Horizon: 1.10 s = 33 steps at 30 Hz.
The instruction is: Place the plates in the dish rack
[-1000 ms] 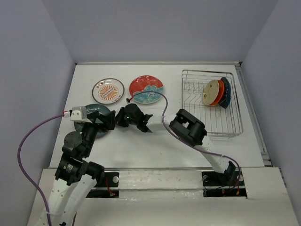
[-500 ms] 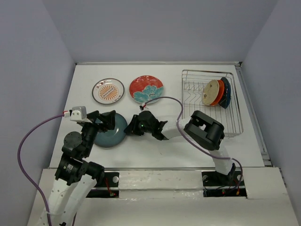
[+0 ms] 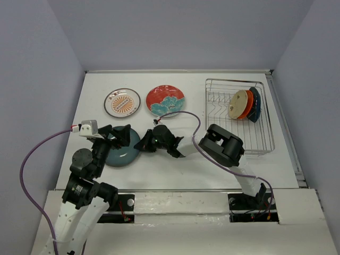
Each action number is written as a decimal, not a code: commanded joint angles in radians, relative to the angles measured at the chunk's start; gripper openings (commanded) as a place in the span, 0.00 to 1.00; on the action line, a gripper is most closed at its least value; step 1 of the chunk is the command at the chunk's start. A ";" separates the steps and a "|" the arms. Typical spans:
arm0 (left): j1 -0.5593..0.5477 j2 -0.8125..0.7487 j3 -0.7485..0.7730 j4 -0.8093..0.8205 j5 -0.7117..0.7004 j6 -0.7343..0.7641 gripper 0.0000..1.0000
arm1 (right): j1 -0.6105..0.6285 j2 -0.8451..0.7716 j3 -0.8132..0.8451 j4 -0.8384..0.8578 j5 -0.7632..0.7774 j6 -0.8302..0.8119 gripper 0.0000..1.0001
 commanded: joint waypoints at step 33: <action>-0.050 -0.064 0.006 0.060 0.065 -0.008 0.99 | -0.667 -0.950 0.138 -0.793 0.900 -1.073 0.07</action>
